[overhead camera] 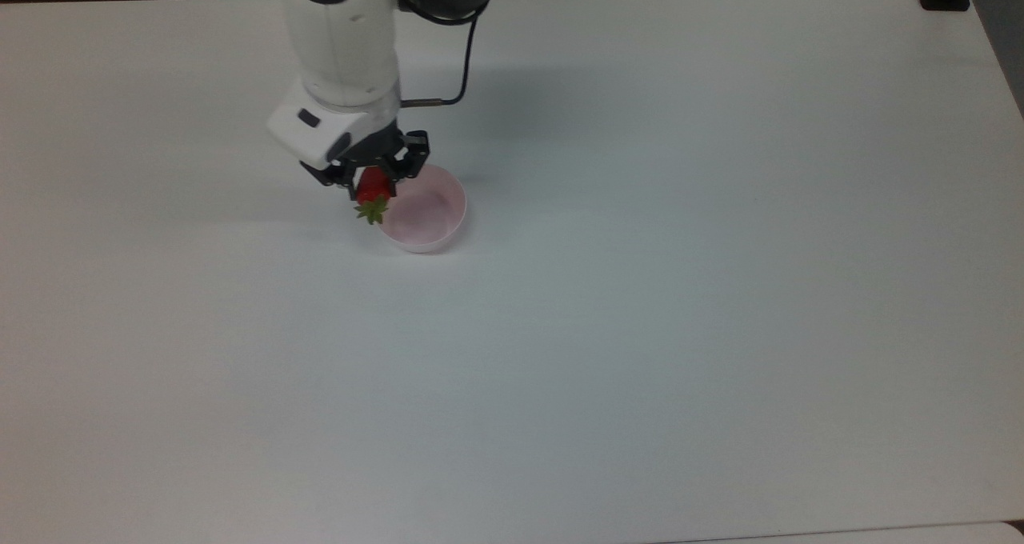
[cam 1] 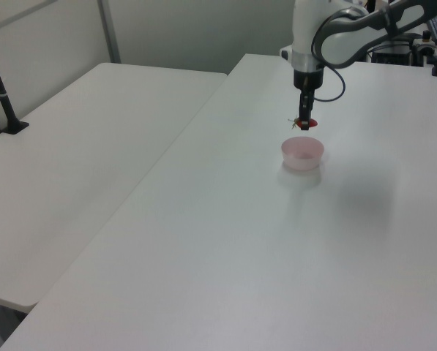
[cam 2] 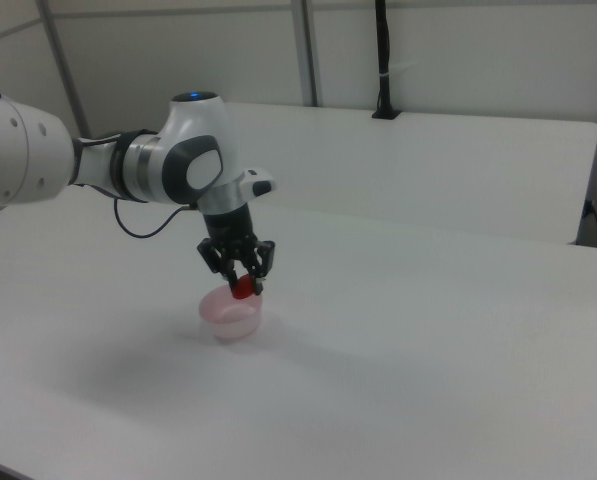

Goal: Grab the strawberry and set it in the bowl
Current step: 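Lower the strawberry into the bowl and open the gripper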

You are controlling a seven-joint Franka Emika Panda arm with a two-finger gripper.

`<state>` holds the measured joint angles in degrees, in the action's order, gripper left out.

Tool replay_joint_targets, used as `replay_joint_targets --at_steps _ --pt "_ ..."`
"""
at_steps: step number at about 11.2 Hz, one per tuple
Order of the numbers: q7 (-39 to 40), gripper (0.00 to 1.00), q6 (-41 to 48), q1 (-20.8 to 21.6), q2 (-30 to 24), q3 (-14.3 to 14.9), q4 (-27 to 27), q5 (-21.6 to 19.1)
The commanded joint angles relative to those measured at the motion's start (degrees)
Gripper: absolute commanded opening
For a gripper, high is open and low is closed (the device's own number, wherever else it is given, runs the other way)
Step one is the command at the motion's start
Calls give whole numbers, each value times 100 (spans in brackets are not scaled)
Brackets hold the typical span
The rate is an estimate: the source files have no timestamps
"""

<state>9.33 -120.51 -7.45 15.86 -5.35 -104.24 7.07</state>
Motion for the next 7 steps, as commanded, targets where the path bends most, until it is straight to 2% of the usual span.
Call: replay_joint_targets --at_steps 1,2,3,5,7 --pt "-536 54 -78 357 -4 25 -255 31" --pt "-589 65 -78 410 49 25 -255 32" --pt "-599 99 -52 437 49 25 -220 32" --pt "-642 100 175 446 -56 25 -80 -3" --pt "-835 100 1200 595 -214 25 463 -30"
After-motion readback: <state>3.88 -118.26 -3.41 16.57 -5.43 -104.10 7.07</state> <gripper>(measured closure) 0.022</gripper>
